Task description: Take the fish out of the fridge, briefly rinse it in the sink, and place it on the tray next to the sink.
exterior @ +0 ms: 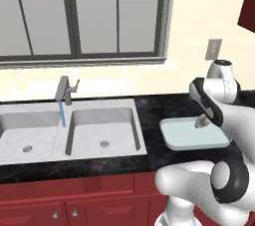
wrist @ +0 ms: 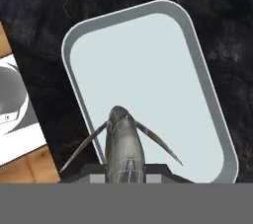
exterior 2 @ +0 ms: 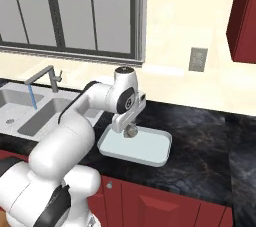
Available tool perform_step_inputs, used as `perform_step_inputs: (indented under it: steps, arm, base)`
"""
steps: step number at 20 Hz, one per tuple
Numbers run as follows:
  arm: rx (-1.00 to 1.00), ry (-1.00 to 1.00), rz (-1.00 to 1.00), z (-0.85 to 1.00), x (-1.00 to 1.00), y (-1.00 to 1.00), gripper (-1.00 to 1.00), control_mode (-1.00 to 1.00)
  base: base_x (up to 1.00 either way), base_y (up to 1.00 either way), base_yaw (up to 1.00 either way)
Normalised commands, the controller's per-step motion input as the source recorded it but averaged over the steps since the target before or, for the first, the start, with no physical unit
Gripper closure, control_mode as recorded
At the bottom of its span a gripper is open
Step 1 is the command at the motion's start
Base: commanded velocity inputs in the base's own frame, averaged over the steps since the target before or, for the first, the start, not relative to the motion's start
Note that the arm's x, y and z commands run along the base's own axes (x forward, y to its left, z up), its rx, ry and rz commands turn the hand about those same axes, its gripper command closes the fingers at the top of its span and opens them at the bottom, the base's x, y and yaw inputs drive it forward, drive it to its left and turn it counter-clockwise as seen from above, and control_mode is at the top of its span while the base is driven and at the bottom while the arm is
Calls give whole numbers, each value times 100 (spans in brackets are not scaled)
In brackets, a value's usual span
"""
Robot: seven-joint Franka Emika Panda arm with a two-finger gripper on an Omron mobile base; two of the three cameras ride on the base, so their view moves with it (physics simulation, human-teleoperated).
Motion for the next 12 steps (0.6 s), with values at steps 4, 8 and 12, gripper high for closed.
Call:
perform_step_inputs:
  steps: [4,8,12]
  arm:
    - [4,-16,0,-38,21,0,100,-100]
    - [1,5,0,-23,47,13,100,-100]
    - [0,14,0,-12,62,24,100,-100]
  base:
    - [0,0,0]
    - [0,0,0]
    - [0,0,0]
